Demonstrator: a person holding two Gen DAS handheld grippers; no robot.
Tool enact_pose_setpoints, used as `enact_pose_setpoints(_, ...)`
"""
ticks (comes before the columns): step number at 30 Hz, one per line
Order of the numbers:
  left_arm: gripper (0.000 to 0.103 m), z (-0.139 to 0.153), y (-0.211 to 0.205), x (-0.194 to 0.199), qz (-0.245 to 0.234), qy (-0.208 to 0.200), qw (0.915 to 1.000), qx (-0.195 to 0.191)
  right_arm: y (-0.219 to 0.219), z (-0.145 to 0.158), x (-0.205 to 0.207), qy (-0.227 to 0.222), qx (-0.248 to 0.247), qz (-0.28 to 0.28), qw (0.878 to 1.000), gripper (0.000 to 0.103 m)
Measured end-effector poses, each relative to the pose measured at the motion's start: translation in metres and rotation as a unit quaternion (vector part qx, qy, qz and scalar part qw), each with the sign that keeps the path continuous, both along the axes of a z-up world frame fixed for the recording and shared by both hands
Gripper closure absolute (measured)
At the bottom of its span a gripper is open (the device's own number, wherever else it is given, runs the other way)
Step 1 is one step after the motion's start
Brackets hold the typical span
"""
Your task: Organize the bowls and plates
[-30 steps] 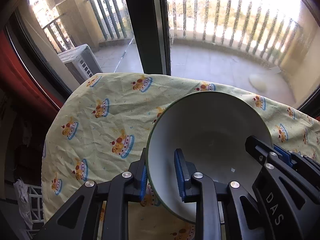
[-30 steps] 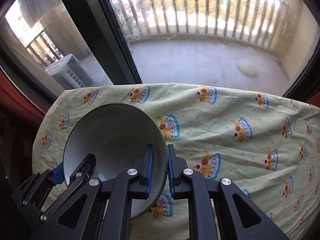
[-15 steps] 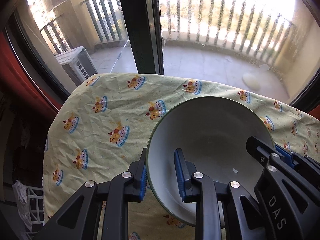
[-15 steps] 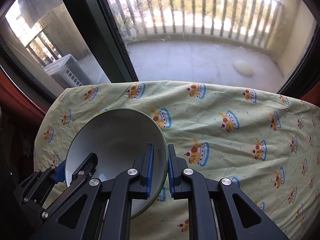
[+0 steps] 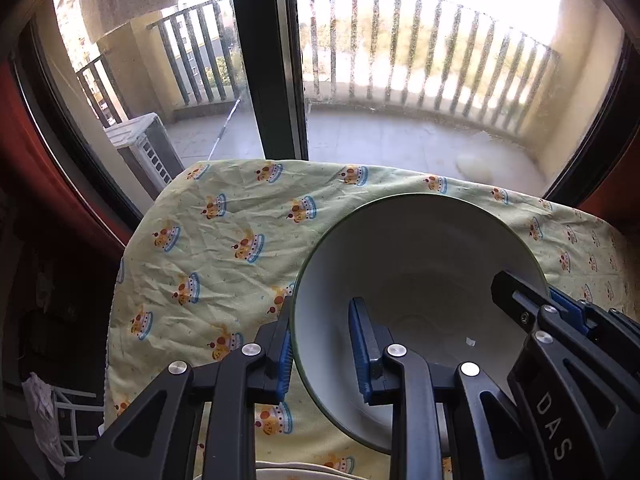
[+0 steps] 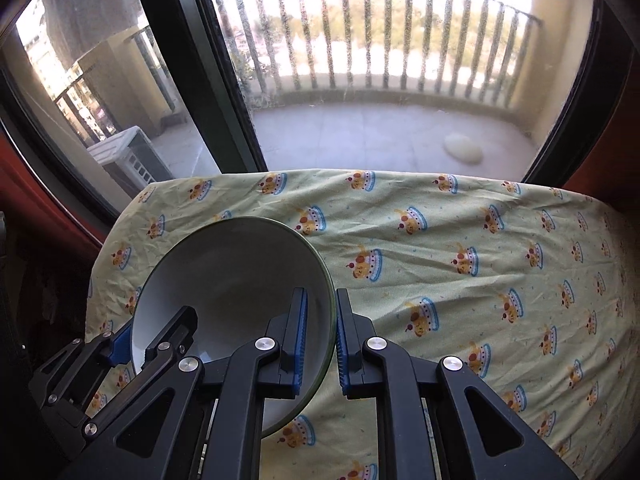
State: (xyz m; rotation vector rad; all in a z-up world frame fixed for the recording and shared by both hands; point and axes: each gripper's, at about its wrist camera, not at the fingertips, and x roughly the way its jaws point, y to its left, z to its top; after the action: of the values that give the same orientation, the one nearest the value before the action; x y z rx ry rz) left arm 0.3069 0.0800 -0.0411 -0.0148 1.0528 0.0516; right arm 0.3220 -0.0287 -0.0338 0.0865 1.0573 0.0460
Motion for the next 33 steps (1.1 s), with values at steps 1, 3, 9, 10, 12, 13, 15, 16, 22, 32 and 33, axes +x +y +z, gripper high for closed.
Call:
enact_pose_setpoints(1,0.08,0.004,0.0,-0.005,-0.003,-0.002,1.0,-0.001,0.0,0.004,-0.007,-0.002,-0.001,-0.002,1.0,0.087)
enact_pose_setpoints(3,0.08,0.01,0.001,-0.017,-0.008,-0.006,0.9999,-0.004,0.001,0.013,-0.021,-0.007,-0.005,-0.007,1.0,0.087)
enact_pose_setpoints(9,0.08,0.026,0.003,-0.052,-0.039,-0.019,0.9991,-0.001,0.007,0.033,-0.061,-0.018,-0.014,-0.021,1.0,0.087)
enact_pose_setpoints(10,0.079,0.03,0.002,-0.058,-0.047,-0.026,0.9985,0.002,0.008,0.036,-0.067,-0.018,-0.015,-0.024,0.999,0.087)
enact_pose_setpoints(12,0.079,0.035,0.002,-0.07,-0.058,-0.033,0.9978,-0.002,0.008,0.042,-0.083,-0.023,-0.016,-0.033,0.999,0.087)
enact_pose_setpoints(13,0.079,0.036,0.002,-0.075,-0.062,-0.034,0.9975,-0.007,0.008,0.045,-0.09,-0.027,-0.019,-0.037,0.999,0.087)
enact_pose_setpoints(15,0.079,0.039,0.001,-0.084,-0.071,-0.037,0.9967,-0.015,0.008,0.051,-0.102,-0.031,-0.026,-0.046,0.998,0.087)
enact_pose_setpoints(16,0.079,0.04,0.0,-0.089,-0.076,-0.039,0.9962,-0.017,0.008,0.053,-0.108,-0.033,-0.029,-0.05,0.998,0.087)
enact_pose_setpoints(22,0.079,0.043,-0.012,-0.113,-0.111,-0.04,0.9926,-0.031,-0.001,0.061,-0.146,-0.036,-0.041,-0.086,0.995,0.087)
enact_pose_setpoints(32,0.079,0.047,-0.048,-0.149,-0.16,-0.04,0.9857,-0.033,-0.029,0.066,-0.193,-0.036,-0.056,-0.13,0.989,0.087)
enact_pose_setpoints(33,0.078,0.047,-0.053,-0.151,-0.164,-0.04,0.985,-0.033,-0.033,0.067,-0.197,-0.037,-0.055,-0.134,0.989,0.087)
